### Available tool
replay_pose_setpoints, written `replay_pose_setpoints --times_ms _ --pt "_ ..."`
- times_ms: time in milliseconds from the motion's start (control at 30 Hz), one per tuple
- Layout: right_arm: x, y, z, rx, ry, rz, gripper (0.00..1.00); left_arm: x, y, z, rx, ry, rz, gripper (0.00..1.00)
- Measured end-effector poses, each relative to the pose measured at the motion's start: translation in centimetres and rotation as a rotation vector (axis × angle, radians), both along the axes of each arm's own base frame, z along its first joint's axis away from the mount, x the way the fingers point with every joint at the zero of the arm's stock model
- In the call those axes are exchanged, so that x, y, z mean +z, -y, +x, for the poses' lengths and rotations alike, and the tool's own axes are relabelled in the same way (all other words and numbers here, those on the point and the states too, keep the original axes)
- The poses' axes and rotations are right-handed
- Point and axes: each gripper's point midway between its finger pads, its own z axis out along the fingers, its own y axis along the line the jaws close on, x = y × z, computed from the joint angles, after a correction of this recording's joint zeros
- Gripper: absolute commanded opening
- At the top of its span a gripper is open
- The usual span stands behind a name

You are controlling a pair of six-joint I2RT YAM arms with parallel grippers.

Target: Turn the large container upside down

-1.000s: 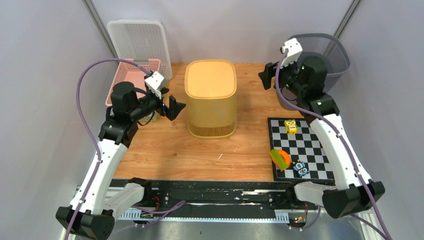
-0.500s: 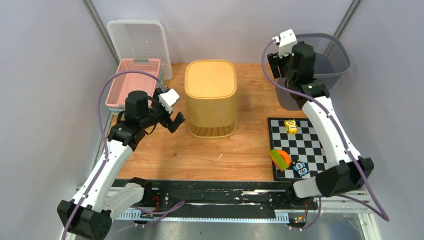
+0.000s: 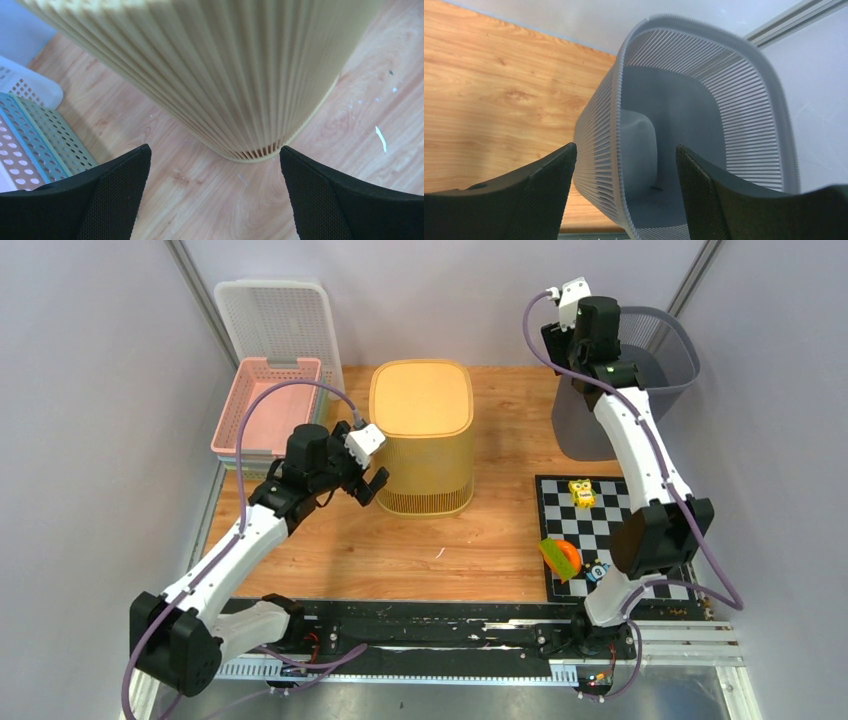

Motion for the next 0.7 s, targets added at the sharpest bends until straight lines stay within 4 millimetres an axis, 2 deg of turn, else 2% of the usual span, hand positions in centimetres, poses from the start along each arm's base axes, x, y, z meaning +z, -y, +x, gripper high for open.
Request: replay_pose_setpoints --times_ms 200,333,500,700 --pt "-4.0 1.6 1.6 -0.021 -0.116 0.024 0.56 -0.6 0.8 1.9 0.044 -0.01 -0.042 1.0" --pt "-6.0 1.5 1.6 -0.003 -0.178 0.042 0.45 -1.2 1.9 2.3 0.038 -0.034 -0.062 1.0" --pt "-6.1 1.0 1.4 0.022 -0.198 0.051 0.39 -2.1 4.1 3.0 0.015 -0.077 -0.077 1.0" --pt "-5.5 0.9 1.8 0.033 -0.189 0.052 0.36 -3.0 6.6 5.7 0.024 -0.13 -0.107 1.0"
